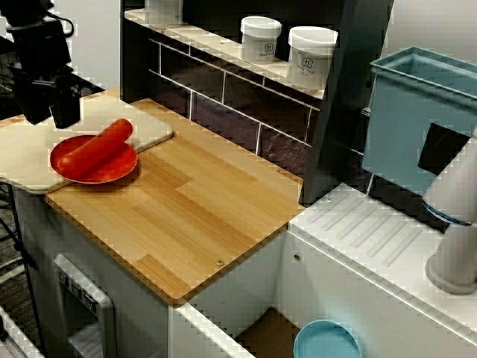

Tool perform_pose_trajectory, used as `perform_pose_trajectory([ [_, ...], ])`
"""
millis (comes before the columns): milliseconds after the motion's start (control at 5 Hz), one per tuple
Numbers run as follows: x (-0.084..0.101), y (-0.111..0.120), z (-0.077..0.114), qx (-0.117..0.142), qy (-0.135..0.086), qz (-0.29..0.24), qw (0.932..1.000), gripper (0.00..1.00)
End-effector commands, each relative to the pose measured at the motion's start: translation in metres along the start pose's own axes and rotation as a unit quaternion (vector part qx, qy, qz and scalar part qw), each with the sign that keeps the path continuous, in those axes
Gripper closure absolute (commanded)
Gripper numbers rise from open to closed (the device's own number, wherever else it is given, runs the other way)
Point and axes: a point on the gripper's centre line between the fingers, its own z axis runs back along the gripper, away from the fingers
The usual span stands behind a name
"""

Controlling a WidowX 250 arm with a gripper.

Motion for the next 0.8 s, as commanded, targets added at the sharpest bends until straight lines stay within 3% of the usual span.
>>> perform_pose_trajectory([
  [0, 0.009, 0.019, -0.001, 0.034, -0.035, -0.016, 0.9987, 0.0],
  [600, 0.014, 0.026, -0.019, 0.056, -0.025, -0.033, 0.9975, 0.0],
])
